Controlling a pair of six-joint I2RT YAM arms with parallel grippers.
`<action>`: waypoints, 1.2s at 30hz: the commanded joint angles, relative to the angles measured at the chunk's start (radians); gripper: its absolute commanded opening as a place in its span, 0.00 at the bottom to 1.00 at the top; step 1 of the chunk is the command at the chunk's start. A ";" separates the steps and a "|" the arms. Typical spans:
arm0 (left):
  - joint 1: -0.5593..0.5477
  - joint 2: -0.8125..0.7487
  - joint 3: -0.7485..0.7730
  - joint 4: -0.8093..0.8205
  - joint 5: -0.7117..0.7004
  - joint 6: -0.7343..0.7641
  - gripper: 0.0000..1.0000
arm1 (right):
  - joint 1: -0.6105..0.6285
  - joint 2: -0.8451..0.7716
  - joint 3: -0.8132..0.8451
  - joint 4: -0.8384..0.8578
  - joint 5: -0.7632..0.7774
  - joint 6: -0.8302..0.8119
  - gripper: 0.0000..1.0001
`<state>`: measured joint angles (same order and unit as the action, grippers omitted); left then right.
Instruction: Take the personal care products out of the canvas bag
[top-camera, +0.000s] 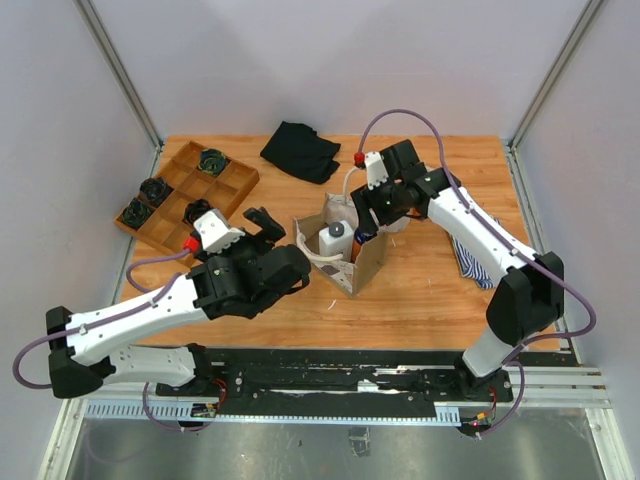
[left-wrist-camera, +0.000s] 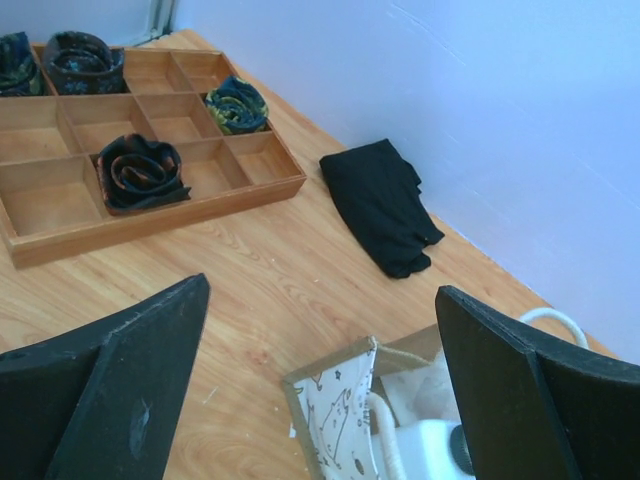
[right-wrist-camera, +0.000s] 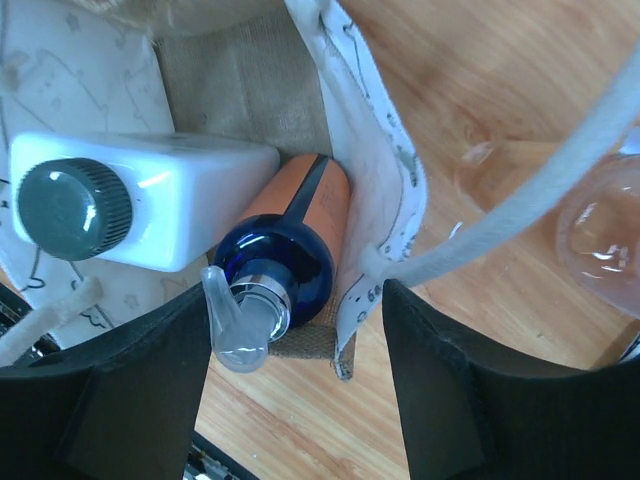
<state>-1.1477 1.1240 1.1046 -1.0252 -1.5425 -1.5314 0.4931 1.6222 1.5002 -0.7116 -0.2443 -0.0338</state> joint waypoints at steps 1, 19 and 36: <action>-0.008 -0.022 0.024 0.438 -0.174 0.536 1.00 | 0.015 0.042 -0.047 -0.004 -0.016 -0.003 0.64; 0.025 0.158 0.203 0.933 0.360 1.150 0.99 | 0.121 0.160 -0.003 -0.055 0.167 -0.034 0.13; 0.306 0.510 0.471 0.614 0.865 1.215 0.81 | 0.072 -0.101 0.309 -0.124 0.318 0.058 0.01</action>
<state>-0.8448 1.5536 1.5433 -0.3752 -0.8162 -0.4057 0.5926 1.6497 1.6814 -0.8066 -0.0269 -0.0185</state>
